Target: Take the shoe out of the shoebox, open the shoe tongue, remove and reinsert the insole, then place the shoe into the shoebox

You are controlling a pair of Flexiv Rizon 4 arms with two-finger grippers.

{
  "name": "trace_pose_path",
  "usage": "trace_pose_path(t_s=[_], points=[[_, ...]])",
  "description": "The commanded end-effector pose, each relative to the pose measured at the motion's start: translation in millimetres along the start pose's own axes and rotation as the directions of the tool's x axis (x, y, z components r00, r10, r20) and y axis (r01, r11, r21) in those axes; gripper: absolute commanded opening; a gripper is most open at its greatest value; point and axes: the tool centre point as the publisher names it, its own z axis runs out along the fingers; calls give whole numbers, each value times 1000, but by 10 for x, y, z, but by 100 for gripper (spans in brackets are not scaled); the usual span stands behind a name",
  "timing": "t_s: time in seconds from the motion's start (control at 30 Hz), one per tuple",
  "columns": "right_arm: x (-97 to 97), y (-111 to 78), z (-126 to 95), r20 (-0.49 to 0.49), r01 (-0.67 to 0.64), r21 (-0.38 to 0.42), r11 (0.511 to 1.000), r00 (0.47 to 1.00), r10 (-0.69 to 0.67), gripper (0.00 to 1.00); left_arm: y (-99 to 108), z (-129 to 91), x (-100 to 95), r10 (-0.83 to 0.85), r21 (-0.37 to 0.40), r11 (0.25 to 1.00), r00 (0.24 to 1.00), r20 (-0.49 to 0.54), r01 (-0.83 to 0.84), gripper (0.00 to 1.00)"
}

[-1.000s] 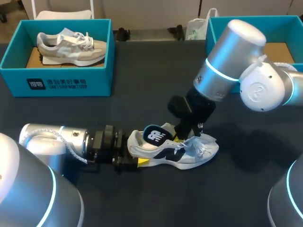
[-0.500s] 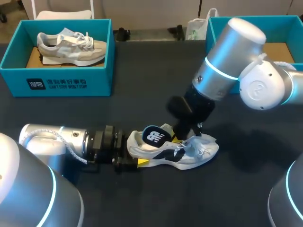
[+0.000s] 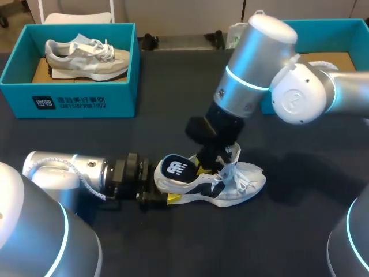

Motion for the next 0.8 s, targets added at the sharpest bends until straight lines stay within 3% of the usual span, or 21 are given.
trace_pose_path(t_s=[0.03,0.1,0.17,0.23,0.3,0.8], points=[[-64,116,10,-20,-16,53,998,1000,17,14,-5,15,1,0,1,1000,1000,3,0,0],[-66,105,-2,-22,-26,48,999,999,27,44,-5,15,1,0,1,1000,1000,3,0,0],[-62,89,-18,-27,-43,45,998,999,44,84,-5,15,1,0,1,1000,1000,3,0,0],[-72,74,-33,-36,-60,42,997,997,61,88,-5,15,1,0,1,1000,1000,3,0,0],[-97,64,-43,-40,-72,39,997,996,74,99,-5,15,1,0,1,1000,1000,3,0,0],[-208,222,-77,-15,-136,87,987,990,138,98,-5,15,1,0,1,1000,1000,3,0,0]])
